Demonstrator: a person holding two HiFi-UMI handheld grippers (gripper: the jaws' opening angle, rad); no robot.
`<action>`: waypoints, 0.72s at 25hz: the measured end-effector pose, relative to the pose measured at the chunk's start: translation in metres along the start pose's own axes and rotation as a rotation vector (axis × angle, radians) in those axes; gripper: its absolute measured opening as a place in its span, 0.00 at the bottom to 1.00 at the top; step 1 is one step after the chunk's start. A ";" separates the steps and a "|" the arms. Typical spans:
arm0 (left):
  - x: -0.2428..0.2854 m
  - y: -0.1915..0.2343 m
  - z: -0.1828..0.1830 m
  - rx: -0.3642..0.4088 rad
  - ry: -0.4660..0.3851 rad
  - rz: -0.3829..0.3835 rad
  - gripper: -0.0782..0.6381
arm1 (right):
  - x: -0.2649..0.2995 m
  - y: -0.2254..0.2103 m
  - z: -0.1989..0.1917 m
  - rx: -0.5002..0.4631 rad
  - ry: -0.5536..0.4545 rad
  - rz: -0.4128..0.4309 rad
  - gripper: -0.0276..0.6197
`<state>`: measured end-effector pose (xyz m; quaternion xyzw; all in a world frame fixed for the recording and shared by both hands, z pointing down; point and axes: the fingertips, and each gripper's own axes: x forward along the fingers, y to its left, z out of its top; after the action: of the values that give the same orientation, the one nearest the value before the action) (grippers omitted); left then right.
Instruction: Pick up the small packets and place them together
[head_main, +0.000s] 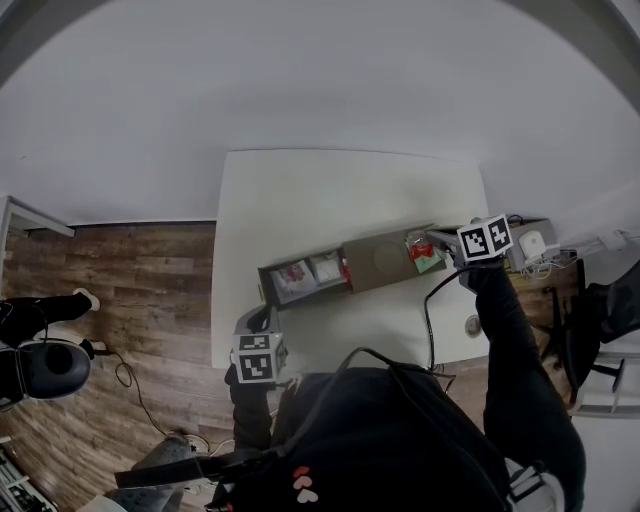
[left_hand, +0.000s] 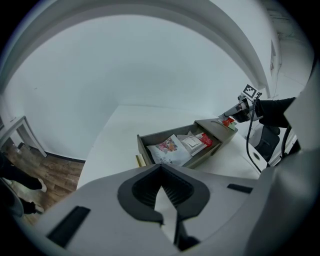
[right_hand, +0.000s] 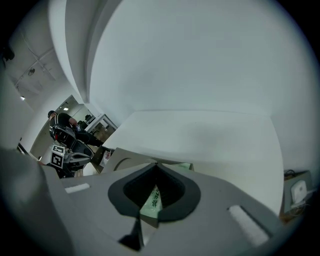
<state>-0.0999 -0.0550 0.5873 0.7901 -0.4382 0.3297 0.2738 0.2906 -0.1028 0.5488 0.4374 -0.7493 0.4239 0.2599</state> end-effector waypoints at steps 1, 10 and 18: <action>0.000 0.000 0.000 -0.001 0.001 -0.001 0.11 | 0.001 -0.002 0.000 0.005 -0.002 -0.004 0.05; 0.001 0.001 0.003 0.002 -0.006 -0.001 0.11 | -0.001 -0.012 0.005 -0.020 -0.016 -0.065 0.09; 0.004 0.003 0.002 0.013 -0.010 0.007 0.11 | -0.005 -0.011 0.009 -0.040 -0.024 -0.076 0.19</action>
<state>-0.1004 -0.0592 0.5895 0.7918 -0.4403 0.3296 0.2656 0.3030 -0.1111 0.5448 0.4654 -0.7434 0.3936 0.2755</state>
